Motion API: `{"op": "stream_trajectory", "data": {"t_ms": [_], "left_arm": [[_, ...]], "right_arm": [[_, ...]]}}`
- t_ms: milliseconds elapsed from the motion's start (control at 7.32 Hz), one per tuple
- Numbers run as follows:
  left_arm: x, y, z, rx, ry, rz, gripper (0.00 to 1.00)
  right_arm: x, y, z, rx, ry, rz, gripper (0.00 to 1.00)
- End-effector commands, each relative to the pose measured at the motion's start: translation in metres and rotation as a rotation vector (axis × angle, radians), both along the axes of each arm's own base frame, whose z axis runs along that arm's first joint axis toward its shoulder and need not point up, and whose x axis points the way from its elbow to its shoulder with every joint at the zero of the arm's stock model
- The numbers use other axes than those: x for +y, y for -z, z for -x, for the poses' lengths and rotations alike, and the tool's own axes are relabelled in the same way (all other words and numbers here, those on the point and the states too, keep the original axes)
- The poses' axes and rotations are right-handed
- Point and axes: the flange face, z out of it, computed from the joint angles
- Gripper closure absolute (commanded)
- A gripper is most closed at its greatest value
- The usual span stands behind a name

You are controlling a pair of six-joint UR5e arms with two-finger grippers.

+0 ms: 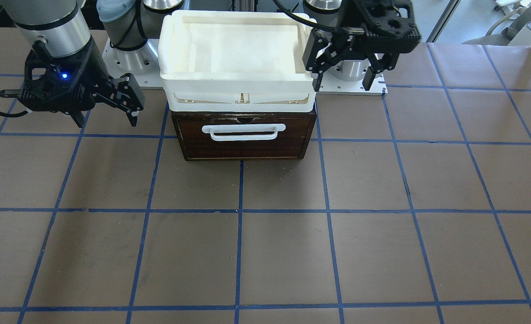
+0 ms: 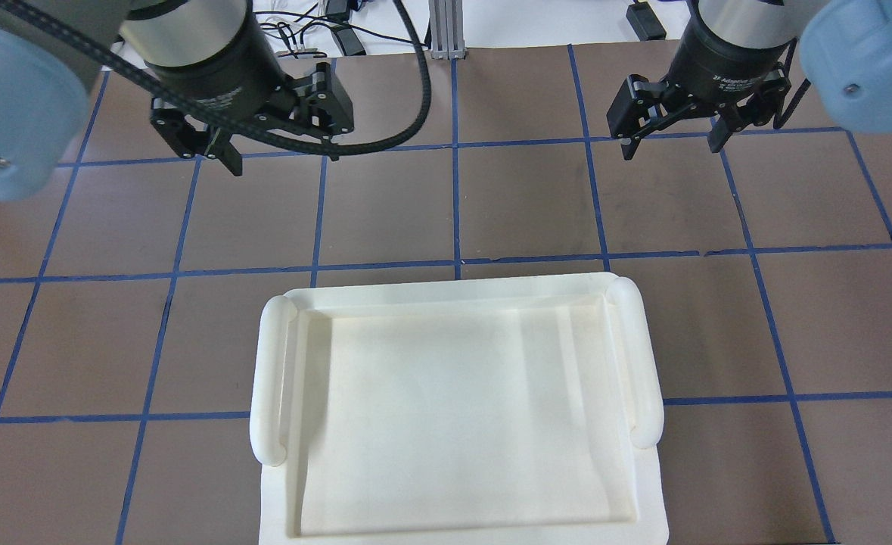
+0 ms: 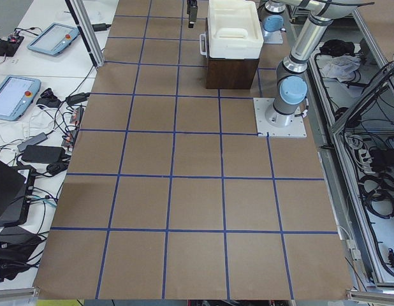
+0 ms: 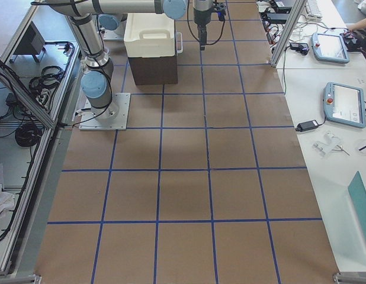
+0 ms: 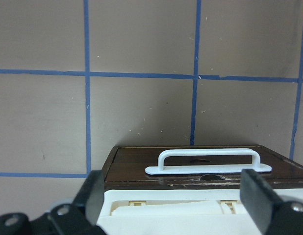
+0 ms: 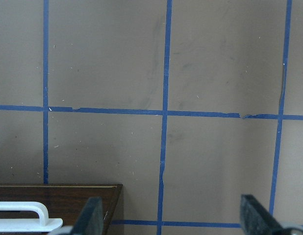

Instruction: Put scissors in drawer and close it

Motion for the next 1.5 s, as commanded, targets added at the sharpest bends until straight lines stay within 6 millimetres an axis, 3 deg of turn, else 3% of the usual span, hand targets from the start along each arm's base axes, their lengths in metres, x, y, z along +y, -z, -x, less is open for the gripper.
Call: {"op": "stream_trajectory", "data": {"t_ms": [0,546,820,1230,1366], "left_arm": [[0.010,0.007,-0.035,-0.029,0.108,-0.002,0.00],[0.012,0.010,-0.039,-0.027,0.102,0.009,0.00],[0.000,0.012,-0.040,-0.029,0.111,0.038,0.00],[-0.032,-0.012,-0.043,-0.056,0.101,0.093,0.00],[-0.036,-0.009,-0.043,-0.054,0.094,0.074,0.00]], "right_arm": [[0.000,0.001,0.000,-0.001,0.001,-0.001,0.00],[0.002,0.005,0.000,0.002,0.000,-0.013,0.00],[0.002,0.005,0.000,0.002,0.000,-0.012,0.00],[0.001,0.007,0.000,0.000,-0.001,-0.015,0.00],[0.002,0.007,0.000,0.002,0.000,-0.015,0.00]]}}
